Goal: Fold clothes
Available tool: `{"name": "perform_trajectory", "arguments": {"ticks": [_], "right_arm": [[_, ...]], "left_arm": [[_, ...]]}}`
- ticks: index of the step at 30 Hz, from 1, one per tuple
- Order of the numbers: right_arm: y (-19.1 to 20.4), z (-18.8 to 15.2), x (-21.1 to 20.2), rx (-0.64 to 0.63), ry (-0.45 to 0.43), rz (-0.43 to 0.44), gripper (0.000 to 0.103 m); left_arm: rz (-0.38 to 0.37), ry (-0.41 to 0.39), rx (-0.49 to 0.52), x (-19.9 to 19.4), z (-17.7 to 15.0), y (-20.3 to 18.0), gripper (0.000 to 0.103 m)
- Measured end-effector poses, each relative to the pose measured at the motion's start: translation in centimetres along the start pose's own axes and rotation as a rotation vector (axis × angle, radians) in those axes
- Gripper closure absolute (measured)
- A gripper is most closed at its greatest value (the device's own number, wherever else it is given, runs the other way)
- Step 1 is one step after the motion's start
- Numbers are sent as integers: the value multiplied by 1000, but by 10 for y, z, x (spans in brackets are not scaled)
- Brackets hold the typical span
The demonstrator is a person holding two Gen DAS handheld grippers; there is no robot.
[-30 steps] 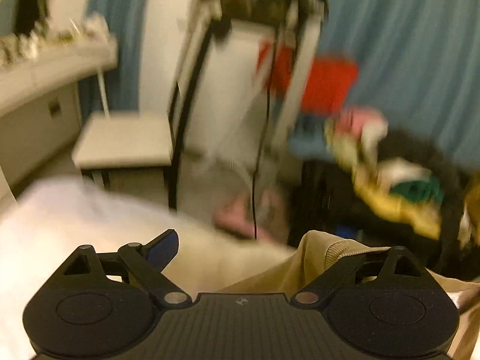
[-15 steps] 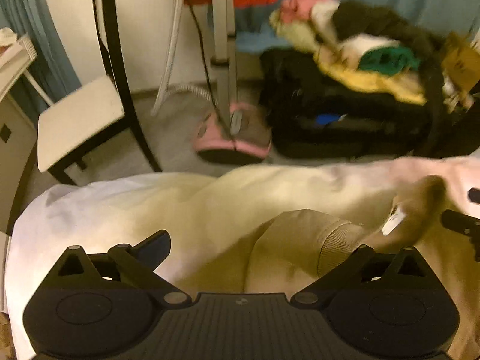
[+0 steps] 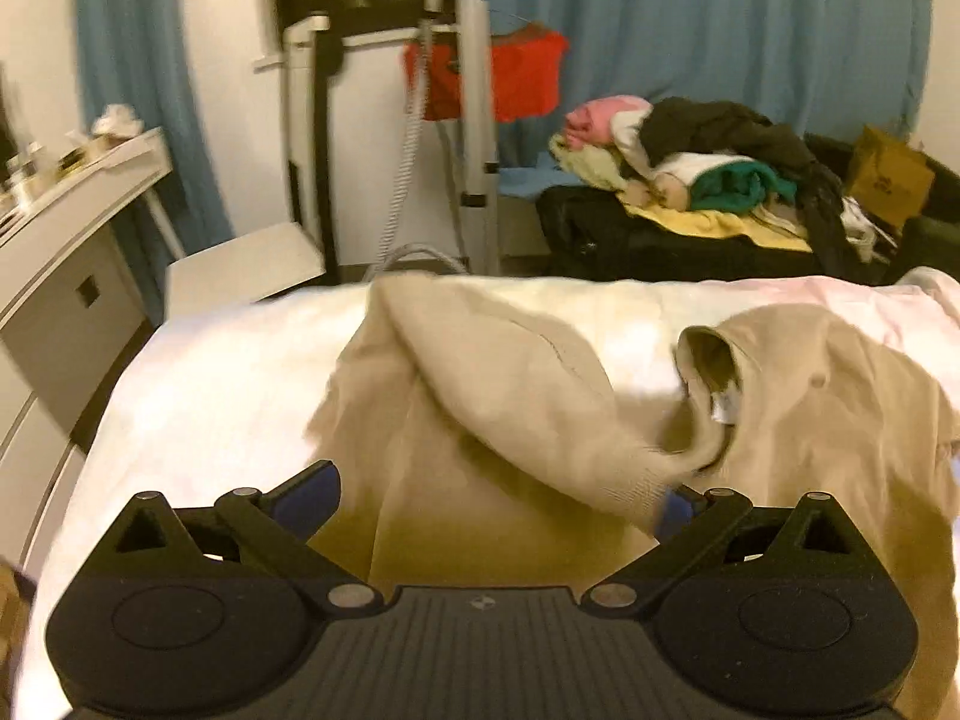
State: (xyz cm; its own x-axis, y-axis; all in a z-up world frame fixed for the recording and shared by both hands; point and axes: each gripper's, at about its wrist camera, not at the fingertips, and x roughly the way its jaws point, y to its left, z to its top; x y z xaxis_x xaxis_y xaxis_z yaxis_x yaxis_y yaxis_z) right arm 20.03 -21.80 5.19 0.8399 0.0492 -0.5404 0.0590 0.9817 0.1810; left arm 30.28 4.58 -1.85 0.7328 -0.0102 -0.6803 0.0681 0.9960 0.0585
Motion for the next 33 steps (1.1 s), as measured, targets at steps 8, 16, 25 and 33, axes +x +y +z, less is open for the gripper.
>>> {"name": "perform_trajectory", "arguments": {"ticks": [8,16,25,33], "right_arm": [[-3,-86,-88,19,-51,108,17],[-33,-92,22,124,-9,178,34],[-1,9,178,10,16,181,37],[35,26,268,-204,177,95,62]], "left_arm": [[64,28,-162,-17,-33,35,1],[-54,-114,-251,-34,-44,71,1],[-325,-190,4,-16,-42,36,18],[-242,-172,157,27,-57,-4,61]]}}
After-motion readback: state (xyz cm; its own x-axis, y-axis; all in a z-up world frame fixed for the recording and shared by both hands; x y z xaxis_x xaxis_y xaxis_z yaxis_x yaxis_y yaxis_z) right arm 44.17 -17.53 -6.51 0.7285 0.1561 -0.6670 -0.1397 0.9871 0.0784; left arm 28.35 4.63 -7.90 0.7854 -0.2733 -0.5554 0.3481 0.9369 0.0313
